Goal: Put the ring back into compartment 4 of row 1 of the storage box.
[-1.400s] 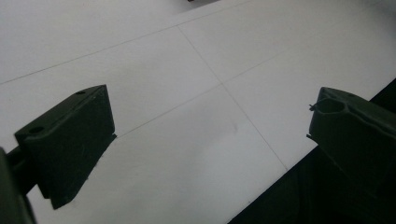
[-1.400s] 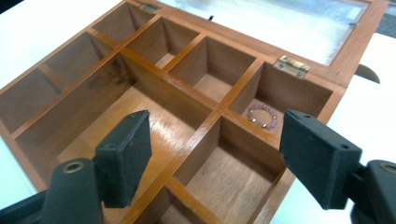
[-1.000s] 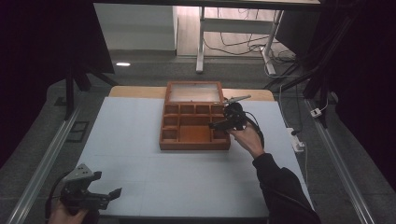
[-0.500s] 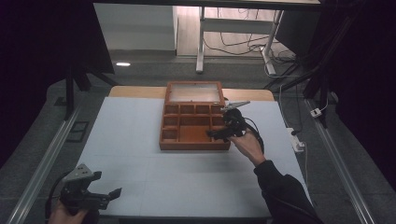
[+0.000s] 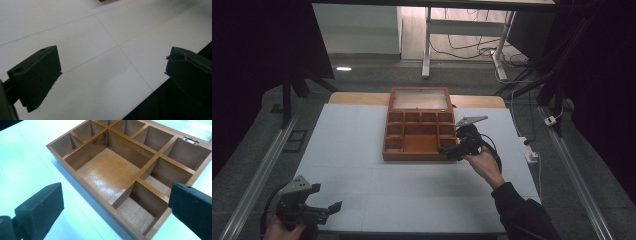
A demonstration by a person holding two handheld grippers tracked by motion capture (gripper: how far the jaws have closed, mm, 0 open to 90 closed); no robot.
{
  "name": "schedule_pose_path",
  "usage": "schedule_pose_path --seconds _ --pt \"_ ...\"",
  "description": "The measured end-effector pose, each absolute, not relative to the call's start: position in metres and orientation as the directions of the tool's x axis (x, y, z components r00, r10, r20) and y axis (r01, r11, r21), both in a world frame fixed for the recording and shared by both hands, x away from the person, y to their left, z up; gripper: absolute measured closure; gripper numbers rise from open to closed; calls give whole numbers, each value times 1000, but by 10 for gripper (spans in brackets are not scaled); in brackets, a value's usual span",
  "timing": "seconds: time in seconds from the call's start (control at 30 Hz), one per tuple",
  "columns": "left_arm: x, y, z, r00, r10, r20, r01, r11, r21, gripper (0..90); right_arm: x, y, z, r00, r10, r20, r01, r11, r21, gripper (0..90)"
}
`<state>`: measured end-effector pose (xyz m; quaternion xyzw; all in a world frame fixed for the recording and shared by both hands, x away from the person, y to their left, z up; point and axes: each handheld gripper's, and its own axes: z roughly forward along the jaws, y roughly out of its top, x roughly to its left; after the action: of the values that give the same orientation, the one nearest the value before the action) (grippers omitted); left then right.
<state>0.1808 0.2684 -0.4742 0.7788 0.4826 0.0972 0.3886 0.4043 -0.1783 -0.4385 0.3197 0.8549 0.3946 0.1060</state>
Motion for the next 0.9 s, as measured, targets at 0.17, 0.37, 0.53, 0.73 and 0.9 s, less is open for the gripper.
schedule_pose_path --seconds 0.17,0.37,0.53,0.73,0.9 --pt "181 268 -474 515 827 -223 676 -232 699 2 394 -186 -435 -768 637 70 460 470 753 0" --pt "181 268 -474 516 827 -224 676 -231 700 1 382 -195 -435 -760 646 64 459 464 758 0" --pt "181 269 -474 515 827 -225 675 -229 701 1 373 -202 -435 -757 649 72 463 456 760 0" --pt "181 269 -474 515 827 -226 675 -229 701 1 361 -211 -434 -744 663 83 473 435 766 0" --pt "181 269 -474 516 826 -229 676 -228 701 1 351 -220 -431 -738 669 84 473 425 772 0"
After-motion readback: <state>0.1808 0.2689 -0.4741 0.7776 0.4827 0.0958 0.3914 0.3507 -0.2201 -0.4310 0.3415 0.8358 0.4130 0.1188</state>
